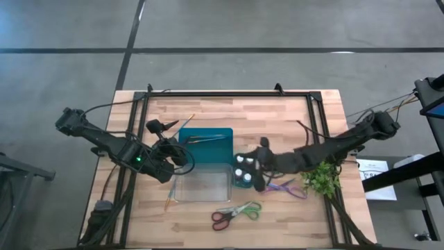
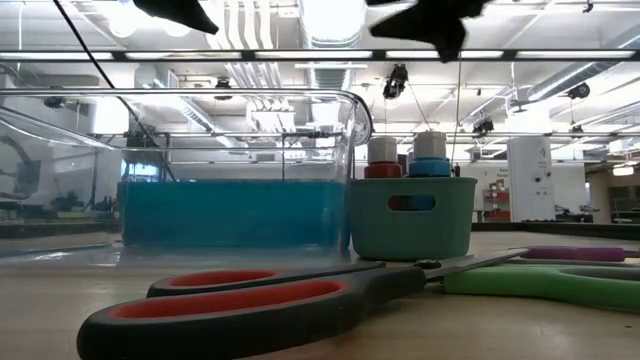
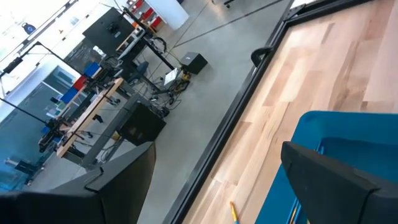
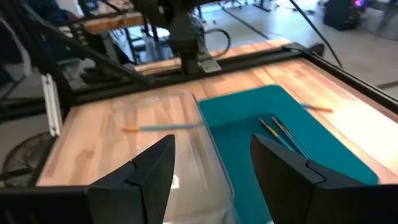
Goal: Pick & Place Paint Supplies
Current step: Put the blue paint brush into the blue bin
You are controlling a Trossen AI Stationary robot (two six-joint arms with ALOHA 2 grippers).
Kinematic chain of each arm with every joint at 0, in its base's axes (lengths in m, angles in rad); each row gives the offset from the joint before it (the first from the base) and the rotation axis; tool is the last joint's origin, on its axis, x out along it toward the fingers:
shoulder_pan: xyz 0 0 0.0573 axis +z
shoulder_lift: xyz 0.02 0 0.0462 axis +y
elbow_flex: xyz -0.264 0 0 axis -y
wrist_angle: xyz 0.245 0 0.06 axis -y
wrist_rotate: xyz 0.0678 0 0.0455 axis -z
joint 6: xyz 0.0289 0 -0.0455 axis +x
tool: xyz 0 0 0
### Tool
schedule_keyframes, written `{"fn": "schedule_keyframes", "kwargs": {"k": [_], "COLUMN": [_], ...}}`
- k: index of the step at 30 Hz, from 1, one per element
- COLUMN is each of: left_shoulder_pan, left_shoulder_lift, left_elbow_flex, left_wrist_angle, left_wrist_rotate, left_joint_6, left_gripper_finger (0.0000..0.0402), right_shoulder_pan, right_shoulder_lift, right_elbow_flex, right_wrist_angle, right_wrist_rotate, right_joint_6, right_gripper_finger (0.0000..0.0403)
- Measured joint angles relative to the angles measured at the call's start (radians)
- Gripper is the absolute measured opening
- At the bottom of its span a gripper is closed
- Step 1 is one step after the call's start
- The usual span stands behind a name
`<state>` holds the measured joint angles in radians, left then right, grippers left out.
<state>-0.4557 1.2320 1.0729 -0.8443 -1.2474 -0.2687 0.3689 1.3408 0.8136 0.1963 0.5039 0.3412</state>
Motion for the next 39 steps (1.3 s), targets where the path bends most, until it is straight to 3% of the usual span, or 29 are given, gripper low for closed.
{"fn": "schedule_keyframes", "kwargs": {"k": [4,8,14,17,21,23,26,39], "left_shoulder_pan": [0.000,0.000,0.000,0.000,0.000,0.000,0.000,0.001], "left_shoulder_lift": [0.000,0.000,0.000,0.000,0.000,0.000,0.000,0.000], "left_elbow_flex": [0.000,0.000,0.000,0.000,0.000,0.000,0.000,0.000], "left_wrist_angle": [0.017,0.018,0.026,0.026,0.025,0.025,0.025,0.040], "left_wrist_rotate": [0.000,0.000,-0.001,0.000,-0.001,0.000,-0.001,-0.001], "left_joint_6": [0.000,0.000,0.002,0.003,0.003,0.003,0.003,0.011], "left_gripper_finger": [0.0353,0.0353,0.0353,0.0353,0.0353,0.0353,0.0353,0.0353], "right_shoulder_pan": [0.031,0.022,-0.024,-0.023,-0.001,0.006,0.006,-0.032], "right_shoulder_lift": [-0.019,-0.015,-0.005,-0.001,-0.004,0.001,0.003,0.003], "right_elbow_flex": [-0.017,0.013,0.128,0.186,0.222,0.222,0.188,0.017], "right_wrist_angle": [-0.051,-0.245,-0.627,-0.799,-0.910,-0.927,-0.928,-0.842], "right_wrist_rotate": [0.114,0.224,0.230,0.233,0.207,0.179,0.121,-0.045], "right_joint_6": [0.058,0.124,0.260,0.337,0.417,0.449,0.505,0.629], "right_gripper_finger": [0.0205,0.0205,0.0197,0.0157,0.0063,0.0024,0.0011,0.0008]}}
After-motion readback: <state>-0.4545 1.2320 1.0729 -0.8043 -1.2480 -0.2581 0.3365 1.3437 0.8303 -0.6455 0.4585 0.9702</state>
